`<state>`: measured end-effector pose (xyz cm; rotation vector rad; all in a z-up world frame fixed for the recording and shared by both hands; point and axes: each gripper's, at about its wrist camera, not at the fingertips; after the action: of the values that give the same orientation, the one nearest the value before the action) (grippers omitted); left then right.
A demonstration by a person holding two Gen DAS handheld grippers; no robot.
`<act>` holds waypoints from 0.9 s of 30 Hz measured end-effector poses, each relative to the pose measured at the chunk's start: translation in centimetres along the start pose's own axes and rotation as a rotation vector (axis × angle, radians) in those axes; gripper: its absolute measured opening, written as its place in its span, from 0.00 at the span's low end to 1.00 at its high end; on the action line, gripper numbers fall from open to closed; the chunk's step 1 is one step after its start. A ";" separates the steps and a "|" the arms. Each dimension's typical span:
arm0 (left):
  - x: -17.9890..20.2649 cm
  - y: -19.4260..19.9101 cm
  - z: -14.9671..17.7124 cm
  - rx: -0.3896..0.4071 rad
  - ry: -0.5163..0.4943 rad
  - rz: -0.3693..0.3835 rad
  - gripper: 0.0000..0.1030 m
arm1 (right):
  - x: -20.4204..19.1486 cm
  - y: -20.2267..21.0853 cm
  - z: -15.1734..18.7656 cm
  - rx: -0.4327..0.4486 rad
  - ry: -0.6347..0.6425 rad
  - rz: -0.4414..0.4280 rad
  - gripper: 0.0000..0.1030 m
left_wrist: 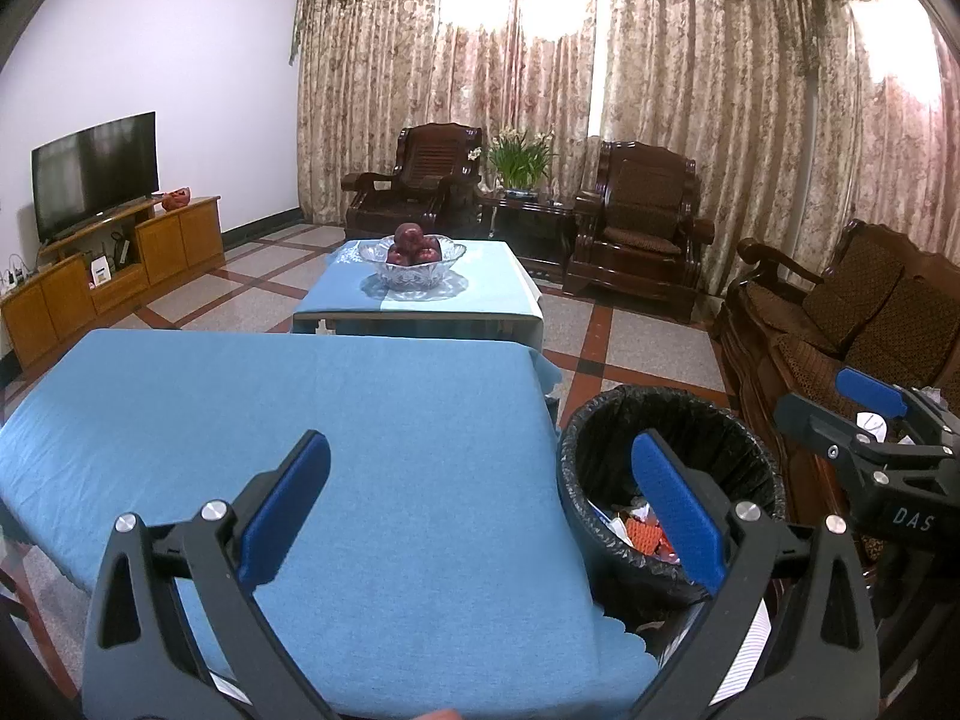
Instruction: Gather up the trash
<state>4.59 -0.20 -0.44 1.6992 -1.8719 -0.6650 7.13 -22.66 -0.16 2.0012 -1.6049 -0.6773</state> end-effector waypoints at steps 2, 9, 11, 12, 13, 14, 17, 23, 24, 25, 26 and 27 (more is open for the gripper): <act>-0.2 0.1 0.0 0.000 0.001 0.000 0.95 | -0.2 -0.1 0.1 0.000 0.001 -0.001 0.94; -0.2 0.1 0.0 -0.001 0.000 0.000 0.95 | -0.1 -0.1 0.1 -0.001 -0.001 0.000 0.94; -0.1 0.1 0.0 0.000 0.000 0.000 0.95 | -0.2 -0.1 0.0 0.000 0.000 0.001 0.94; -0.1 0.1 0.0 -0.001 0.001 0.000 0.95 | -0.1 -0.1 0.0 -0.001 0.000 0.000 0.94; -0.2 0.1 0.0 -0.001 0.001 0.000 0.95 | 0.0 0.0 0.0 -0.001 0.000 0.000 0.94; -0.1 0.1 0.0 -0.001 0.001 0.001 0.95 | -0.2 -0.1 0.0 -0.001 0.001 0.000 0.94; -0.1 0.2 0.0 -0.002 0.002 0.002 0.95 | 0.0 0.0 0.0 -0.001 -0.001 0.000 0.94; -0.1 0.1 0.0 -0.002 0.003 0.001 0.95 | -0.1 -0.1 0.0 -0.003 0.000 0.001 0.94; -0.1 0.1 0.0 -0.002 0.004 0.001 0.95 | 0.0 0.0 0.0 -0.003 -0.001 0.000 0.94; -0.2 0.2 0.0 -0.002 0.005 0.001 0.95 | 0.0 0.0 0.0 -0.002 -0.001 0.000 0.94; -0.2 0.1 0.0 -0.003 0.004 0.001 0.95 | 0.0 0.0 0.0 -0.002 -0.001 0.000 0.94; -0.2 0.2 0.0 -0.004 0.004 0.002 0.95 | -0.1 0.0 0.0 -0.004 -0.001 0.000 0.94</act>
<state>4.47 0.01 -0.34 1.6943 -1.8684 -0.6636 7.15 -22.53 -0.17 1.9990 -1.6026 -0.6806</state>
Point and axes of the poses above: each gripper's, at about its wrist camera, not at the fingertips, and y roughly against the way its jaws point, x to its right, z to its underside, and after that the axes turned 12 degrees about -x, right-handed
